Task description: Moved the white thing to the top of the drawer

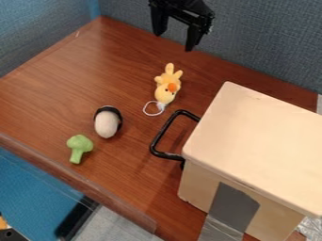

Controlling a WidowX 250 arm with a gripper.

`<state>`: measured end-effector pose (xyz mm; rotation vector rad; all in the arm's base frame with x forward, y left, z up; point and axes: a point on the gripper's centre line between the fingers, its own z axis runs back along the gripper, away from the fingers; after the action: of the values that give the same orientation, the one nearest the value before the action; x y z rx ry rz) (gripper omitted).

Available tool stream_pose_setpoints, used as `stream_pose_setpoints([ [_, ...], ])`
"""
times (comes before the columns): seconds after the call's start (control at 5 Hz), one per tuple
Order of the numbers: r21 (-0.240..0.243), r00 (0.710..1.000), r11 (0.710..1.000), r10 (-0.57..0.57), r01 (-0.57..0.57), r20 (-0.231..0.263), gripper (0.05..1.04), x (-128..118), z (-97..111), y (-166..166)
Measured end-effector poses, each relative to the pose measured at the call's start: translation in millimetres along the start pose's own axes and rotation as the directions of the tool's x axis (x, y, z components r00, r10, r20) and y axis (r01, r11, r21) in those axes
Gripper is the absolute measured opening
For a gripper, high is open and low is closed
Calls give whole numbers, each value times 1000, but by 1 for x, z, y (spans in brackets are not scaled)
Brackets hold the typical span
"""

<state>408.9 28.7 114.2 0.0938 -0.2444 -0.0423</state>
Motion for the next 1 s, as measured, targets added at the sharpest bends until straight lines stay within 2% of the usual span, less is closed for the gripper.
stream_pose_setpoints([
  [0.2, -4, 999, 1000, -3, 3, -36, 1001, -7, -12, -2],
  [0.4, 3, 995, 1000, -1, 2, -105, 1001, -53, -29, -1],
  [0.6, 18, 996, 1000, 5, -3, -86, 1001, -82, -22, 11],
  [0.8, 11, 997, 1000, 20, -19, -71, 1001, -115, -20, 18],
  [1.0, 31, 995, 999, 31, -28, -97, 1001, -131, -28, 21],
])
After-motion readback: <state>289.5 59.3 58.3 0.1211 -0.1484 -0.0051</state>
